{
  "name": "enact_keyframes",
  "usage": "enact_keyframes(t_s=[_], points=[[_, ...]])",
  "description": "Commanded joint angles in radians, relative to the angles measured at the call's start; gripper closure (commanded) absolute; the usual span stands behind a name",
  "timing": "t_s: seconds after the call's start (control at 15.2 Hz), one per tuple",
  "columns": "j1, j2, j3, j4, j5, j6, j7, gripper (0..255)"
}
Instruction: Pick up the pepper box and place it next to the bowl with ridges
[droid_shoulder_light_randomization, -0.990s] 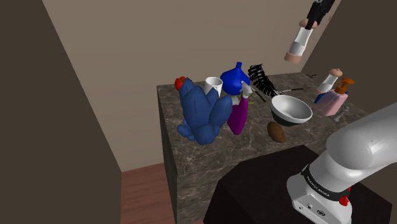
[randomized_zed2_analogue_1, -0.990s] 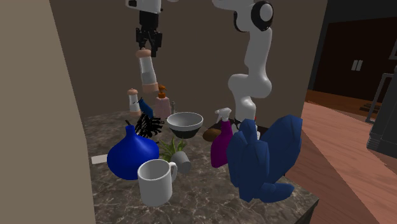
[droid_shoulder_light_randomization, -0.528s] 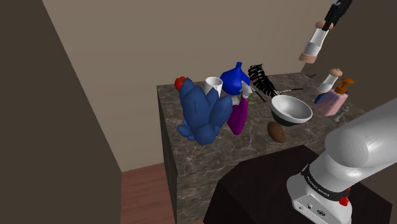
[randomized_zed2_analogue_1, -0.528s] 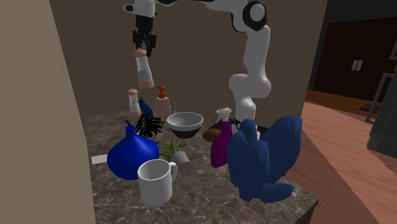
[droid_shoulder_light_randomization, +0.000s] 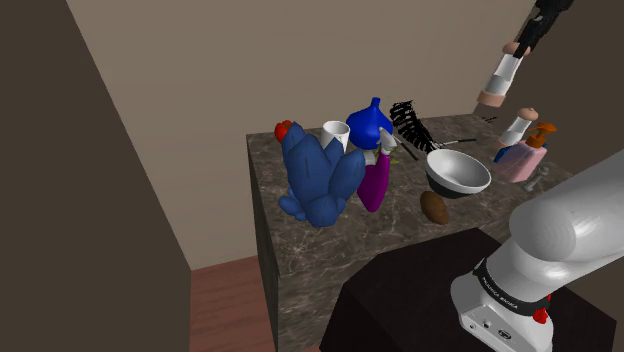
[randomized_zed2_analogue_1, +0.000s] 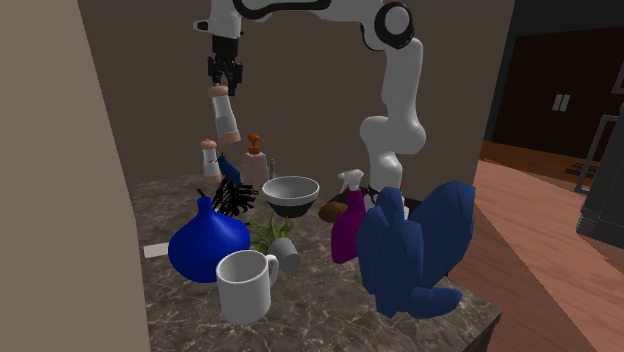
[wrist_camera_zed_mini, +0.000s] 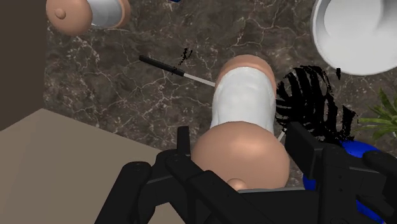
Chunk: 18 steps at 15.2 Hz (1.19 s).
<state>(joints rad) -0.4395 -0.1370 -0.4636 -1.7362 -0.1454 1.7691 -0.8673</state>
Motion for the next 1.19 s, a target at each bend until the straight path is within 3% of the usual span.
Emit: enact_keyframes(t_s=[0.0, 1.12], points=[[0.000, -0.006, 0.001, -0.034, -0.004, 0.028, 0.005, 255], [-0.007, -0.014, -0.008, -0.269, -0.019, 0.256, 0.028, 255]])
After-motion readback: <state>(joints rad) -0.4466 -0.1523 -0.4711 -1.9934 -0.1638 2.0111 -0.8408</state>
